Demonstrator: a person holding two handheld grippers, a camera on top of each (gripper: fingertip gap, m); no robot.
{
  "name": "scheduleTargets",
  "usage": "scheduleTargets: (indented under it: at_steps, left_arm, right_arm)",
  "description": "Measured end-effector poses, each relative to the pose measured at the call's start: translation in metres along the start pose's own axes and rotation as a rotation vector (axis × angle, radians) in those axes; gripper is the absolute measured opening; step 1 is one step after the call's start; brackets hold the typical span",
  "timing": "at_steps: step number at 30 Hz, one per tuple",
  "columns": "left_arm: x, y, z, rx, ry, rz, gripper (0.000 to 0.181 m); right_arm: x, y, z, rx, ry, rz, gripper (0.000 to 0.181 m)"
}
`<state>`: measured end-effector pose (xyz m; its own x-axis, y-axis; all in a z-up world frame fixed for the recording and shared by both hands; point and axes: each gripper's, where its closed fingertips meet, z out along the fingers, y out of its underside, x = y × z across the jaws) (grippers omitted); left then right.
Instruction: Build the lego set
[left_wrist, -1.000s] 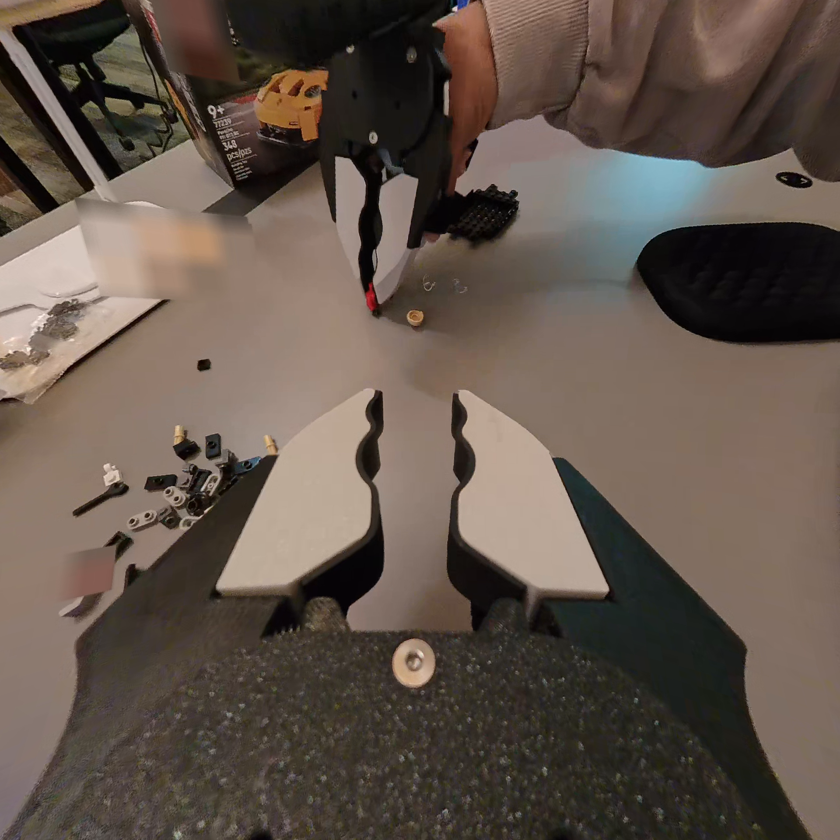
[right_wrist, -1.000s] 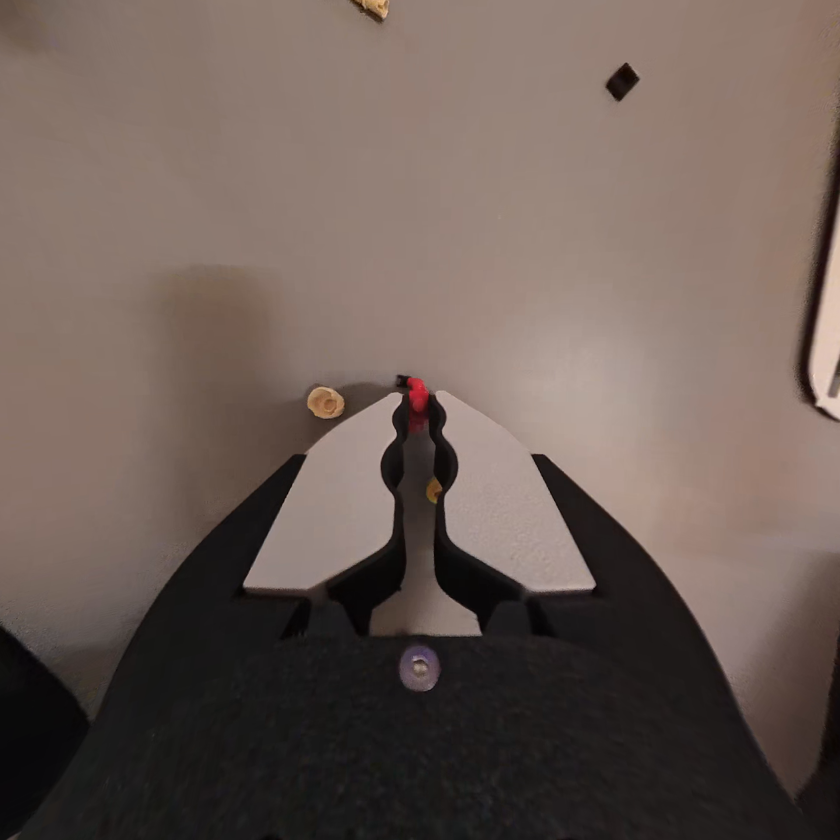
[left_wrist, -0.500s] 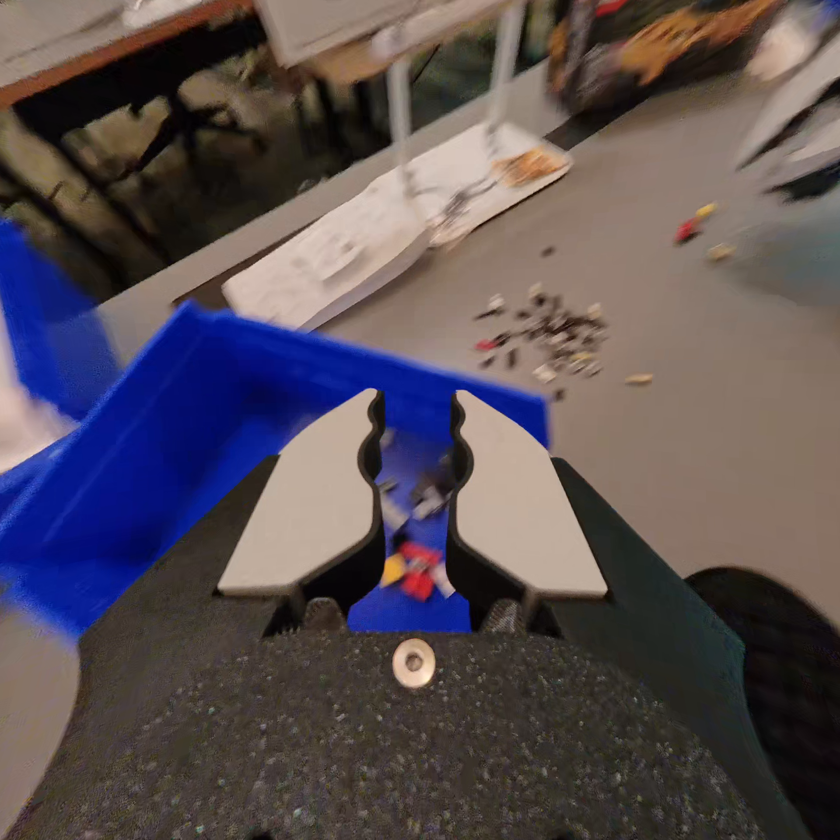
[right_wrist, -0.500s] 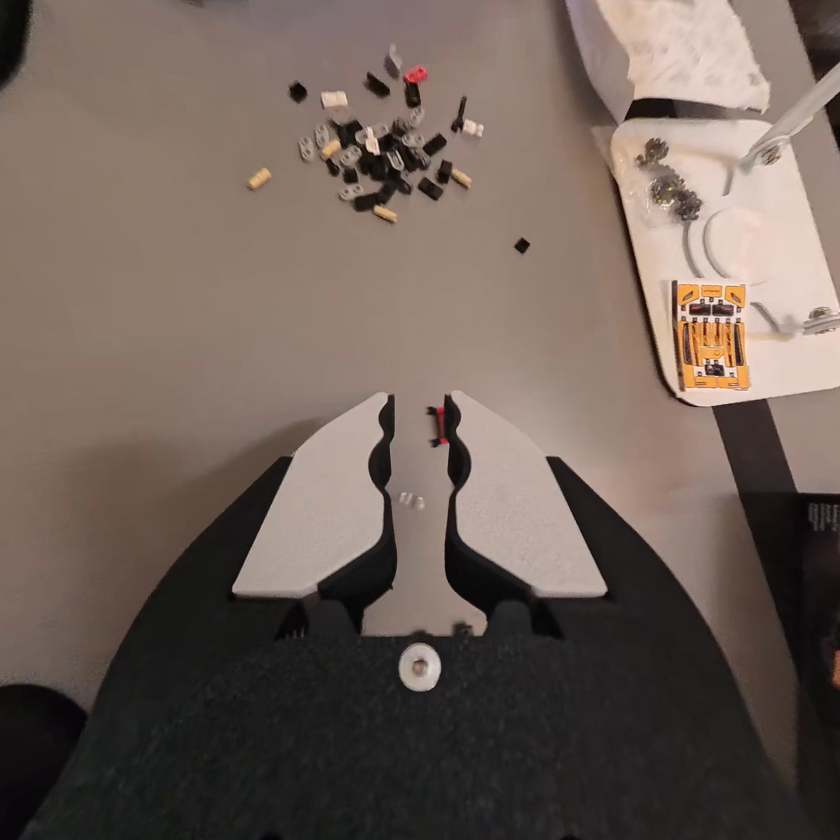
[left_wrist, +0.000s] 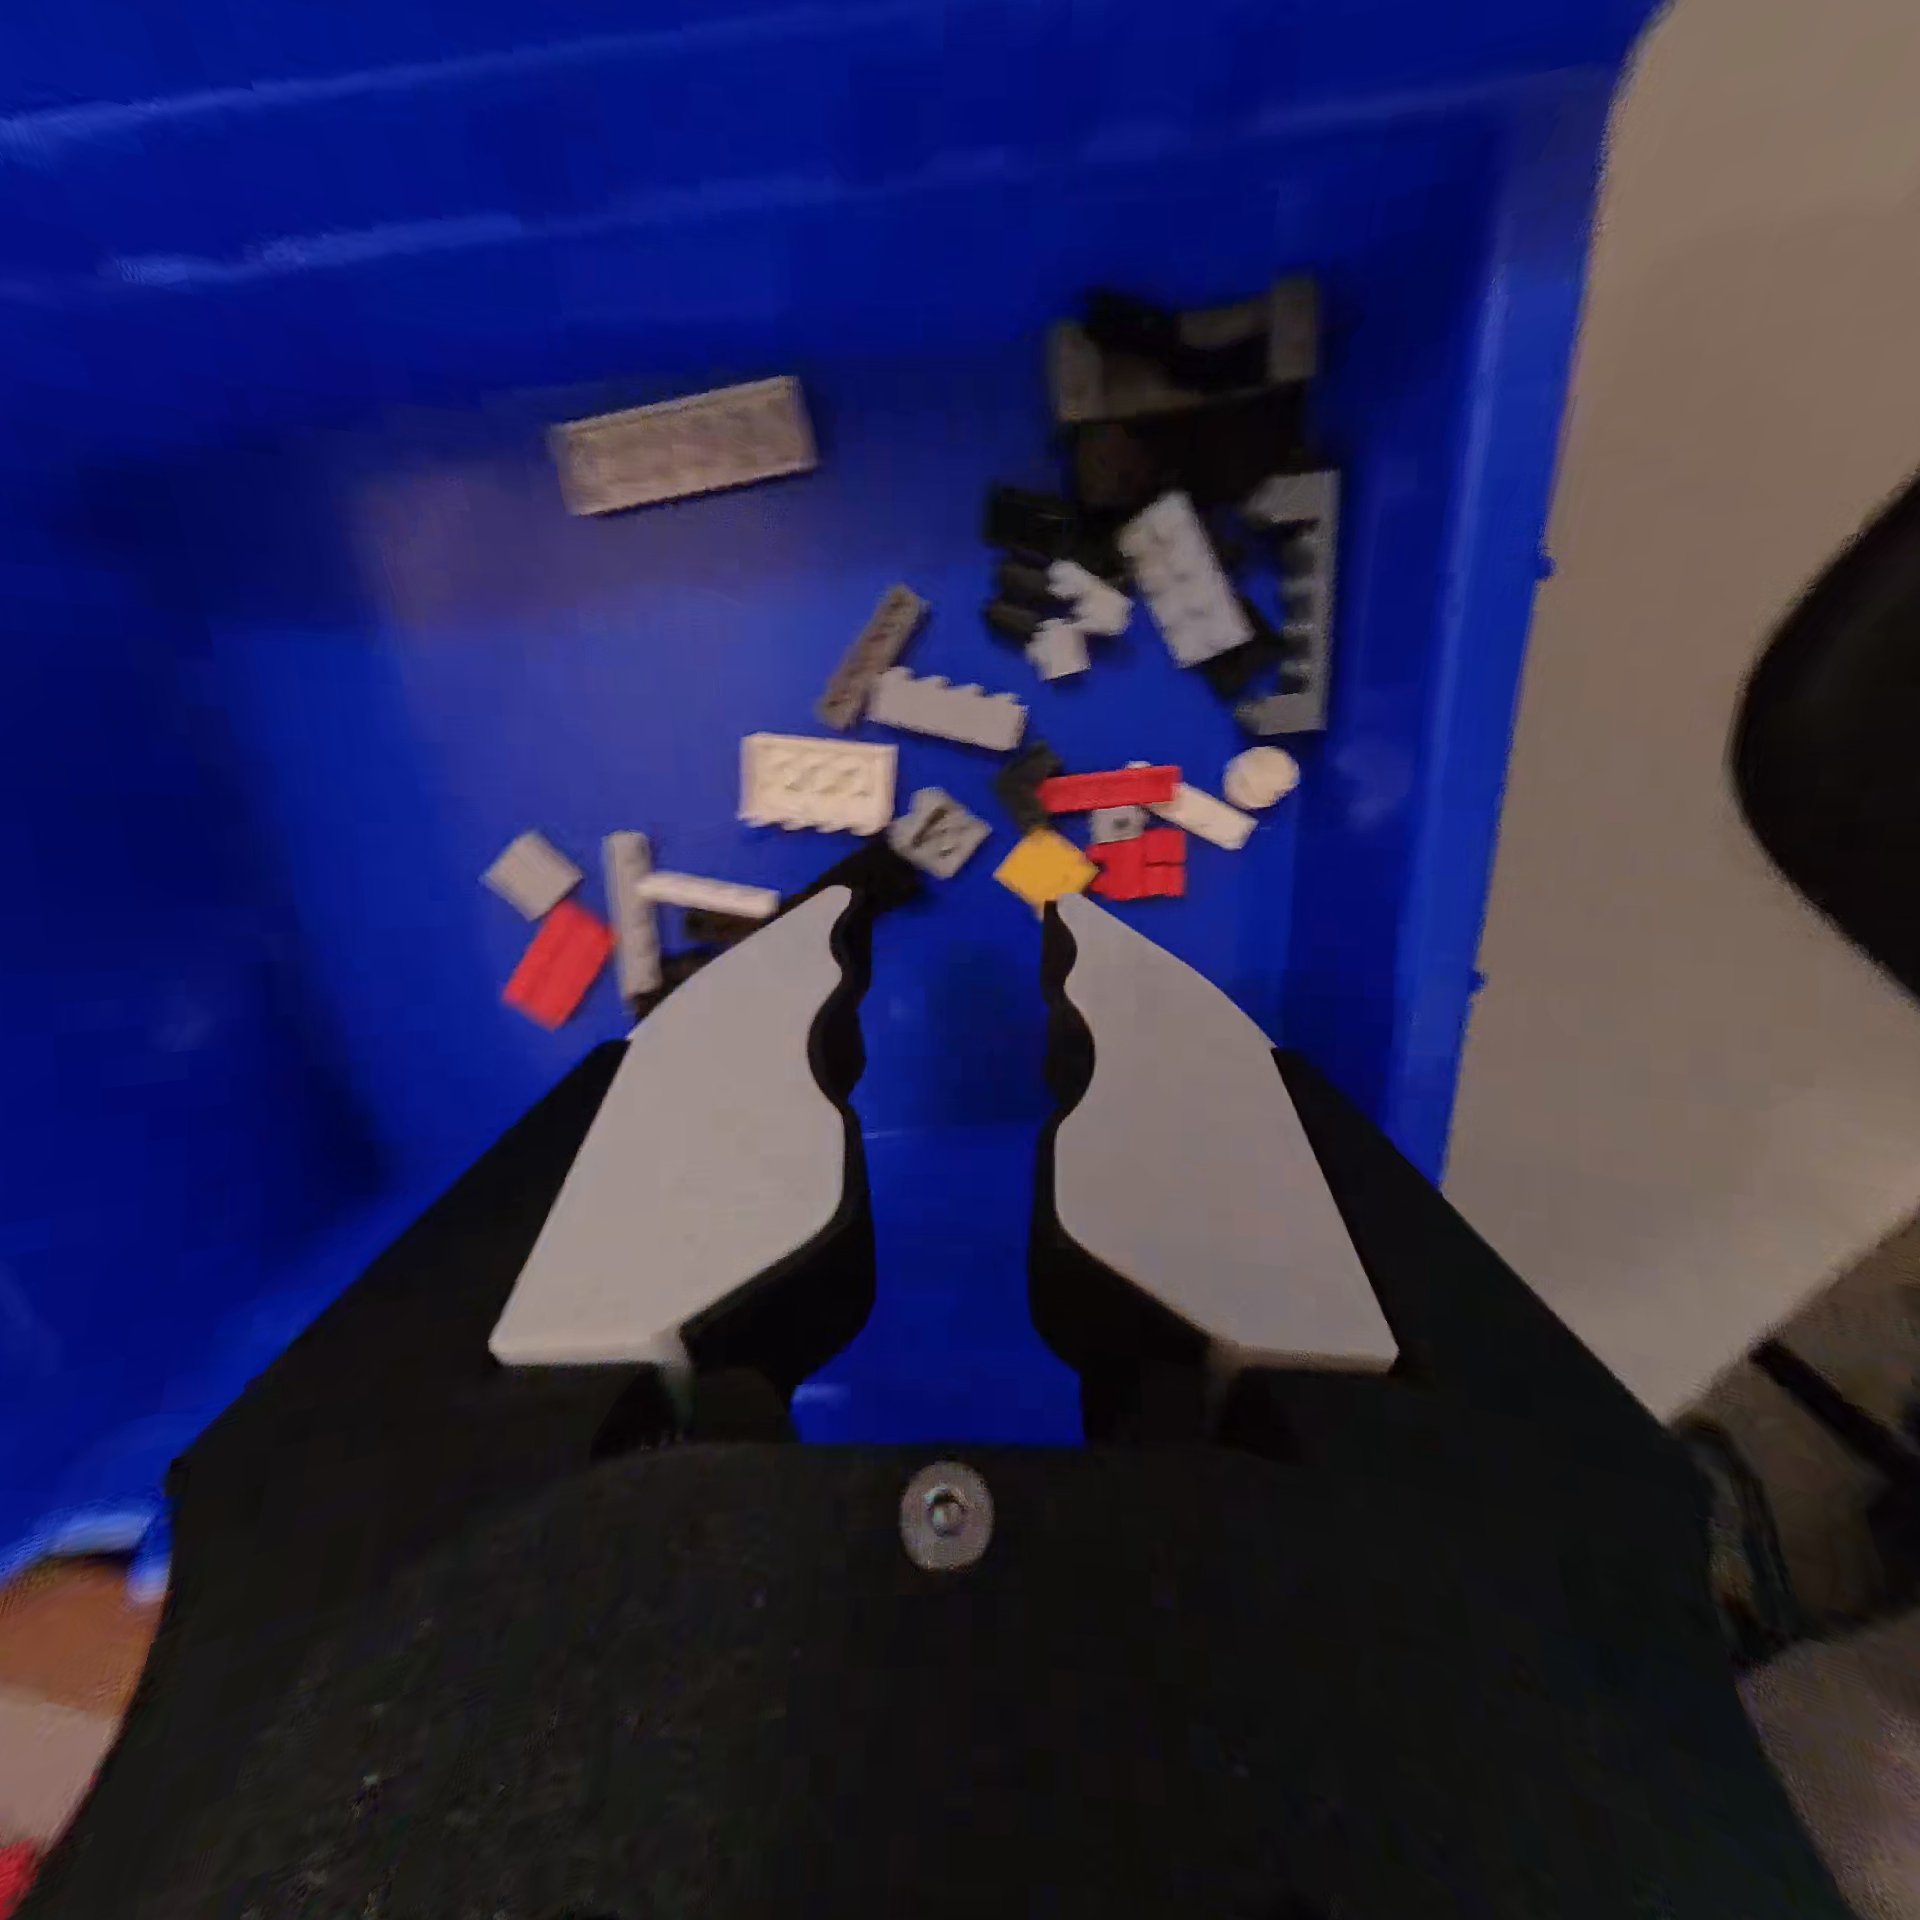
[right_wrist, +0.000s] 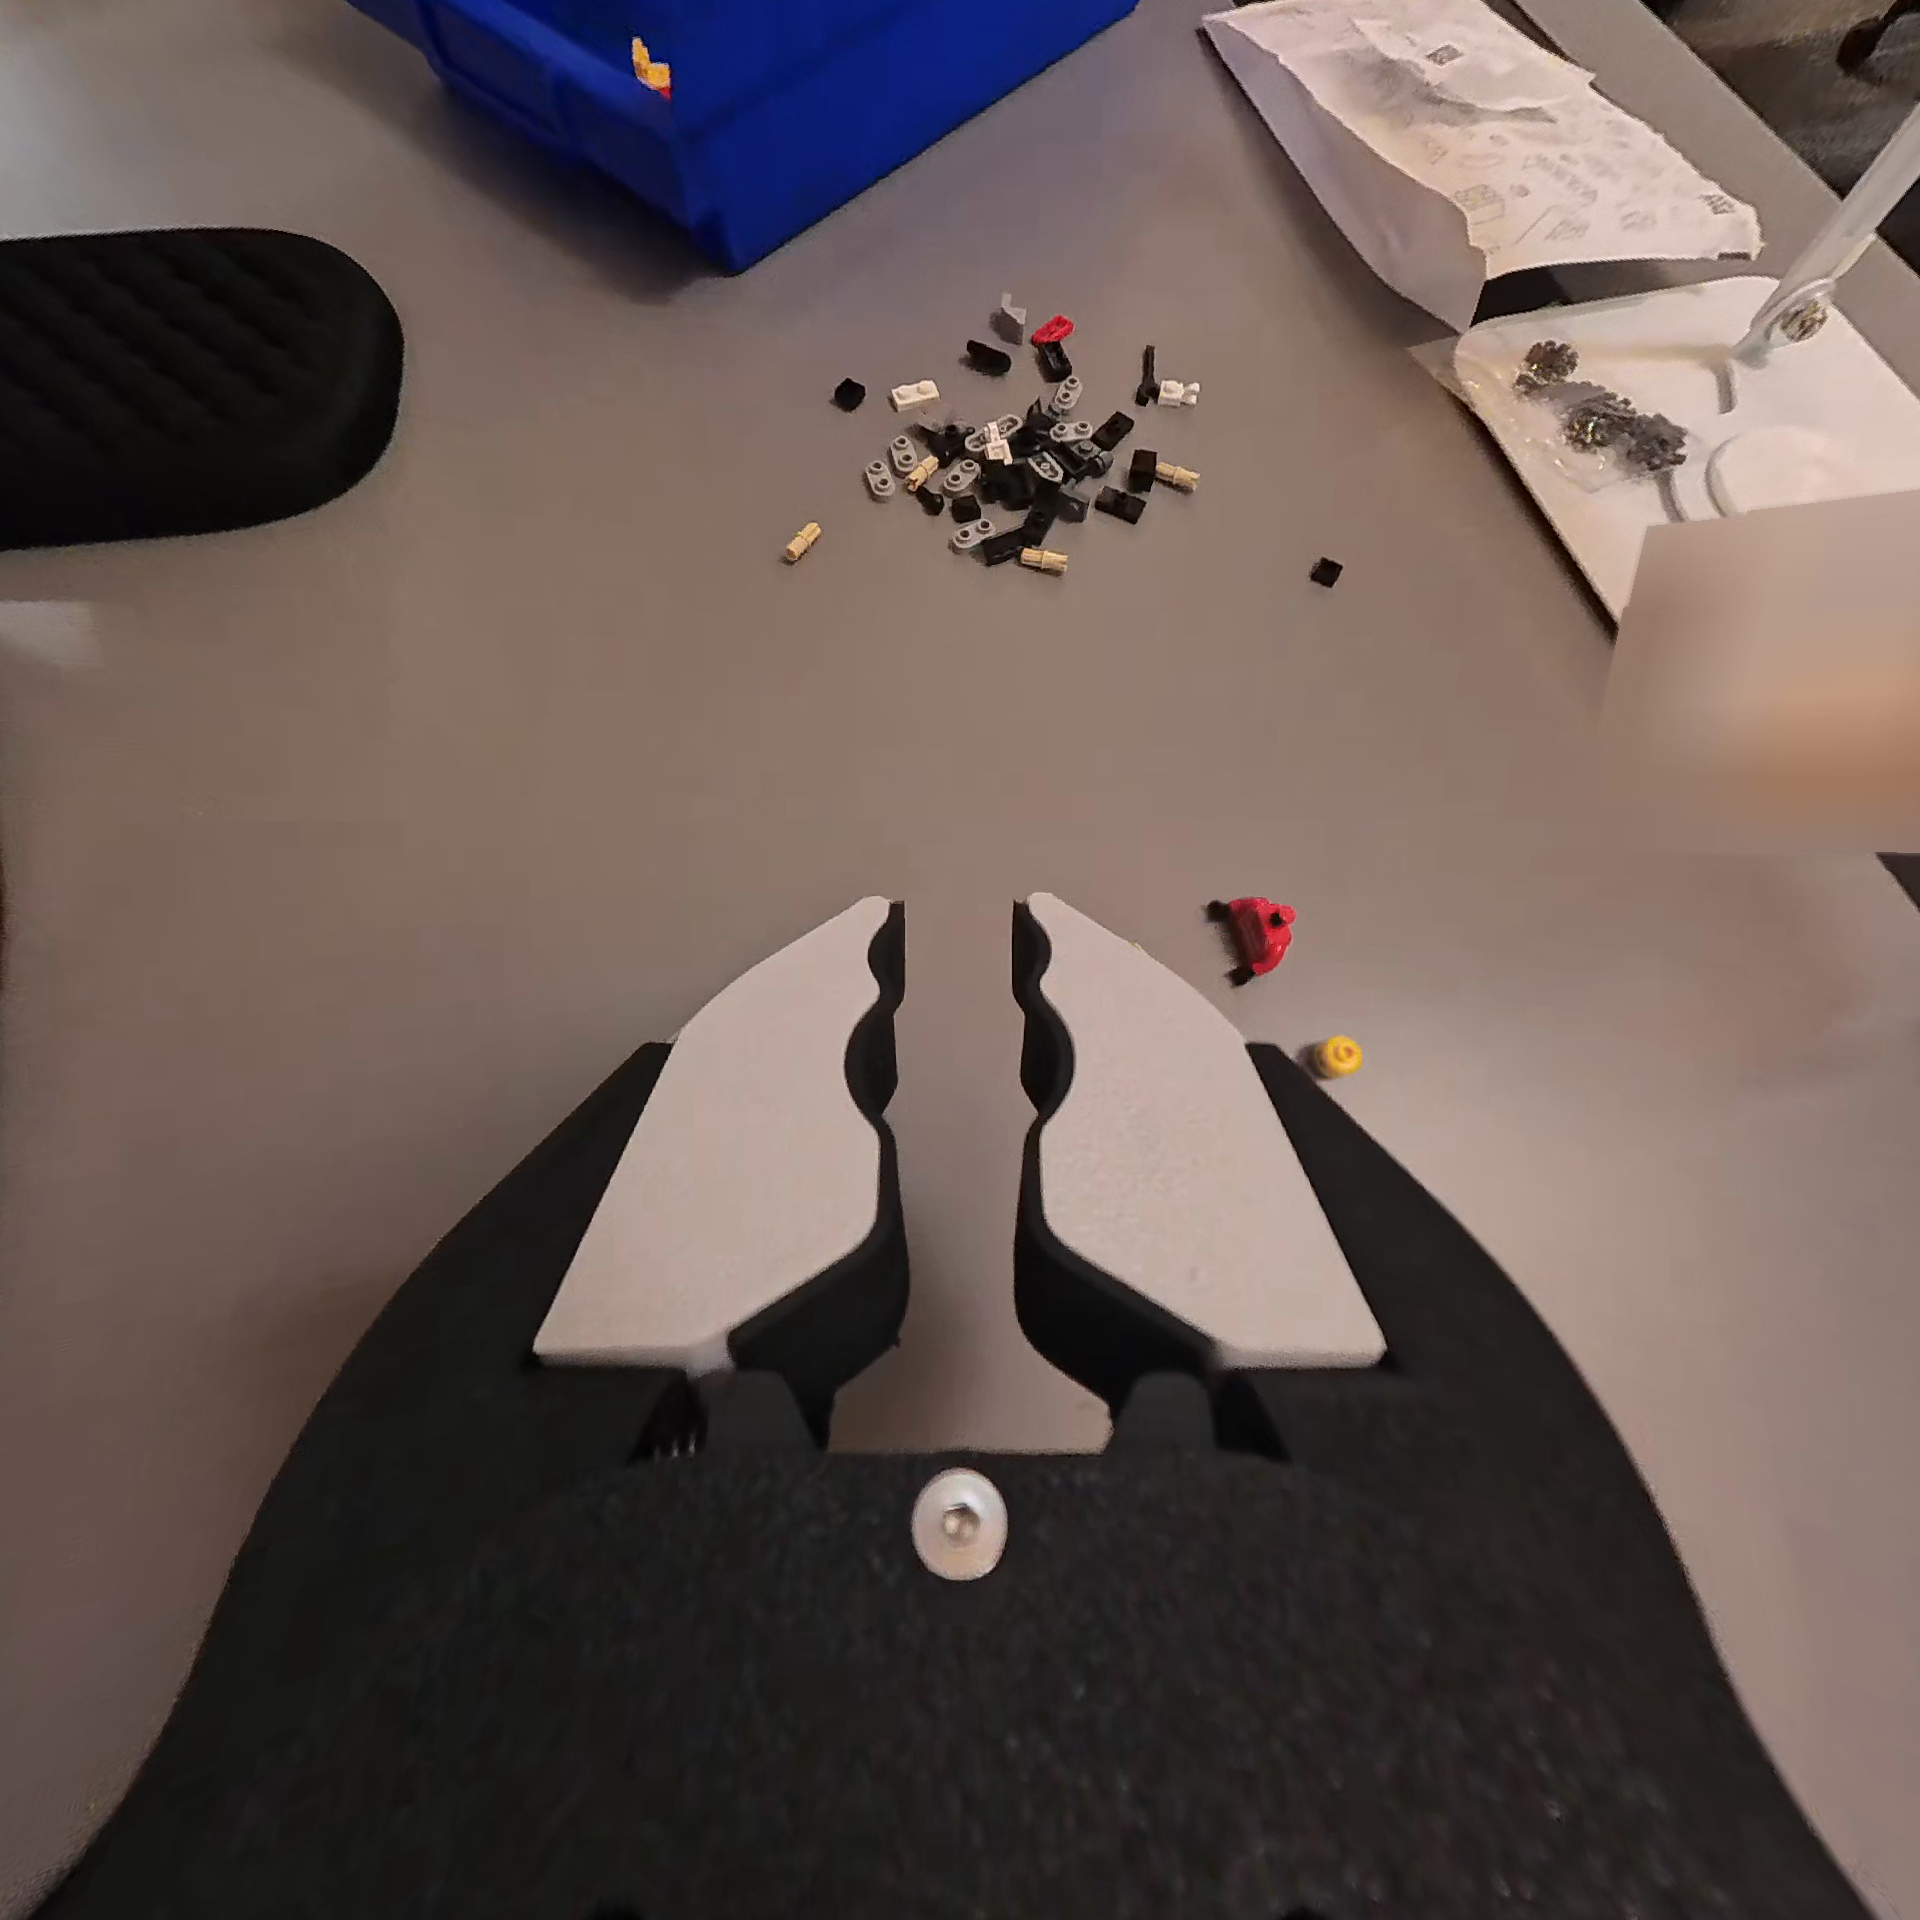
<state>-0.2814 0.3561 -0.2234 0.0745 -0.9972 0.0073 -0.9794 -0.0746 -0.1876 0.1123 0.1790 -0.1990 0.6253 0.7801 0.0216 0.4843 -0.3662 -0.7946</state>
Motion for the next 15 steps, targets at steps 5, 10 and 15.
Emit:
scheduleTargets:
  at_steps: [5,10,15]
  left_arm:
    - [0.062,-0.015,0.023,-0.058,0.218,0.133,0.028]
    - [0.074,-0.014,0.015,-0.055,0.124,0.141,0.038]
    - [0.098,-0.016,0.0,0.016,0.181,0.075,0.046]
  right_arm:
    - [-0.003,0.005,-0.007,0.005,0.019,0.028,0.018]
    - [-0.003,0.008,-0.012,0.014,0.036,0.047,0.018]
    - [-0.004,0.005,-0.008,0.036,0.028,0.051,0.017]
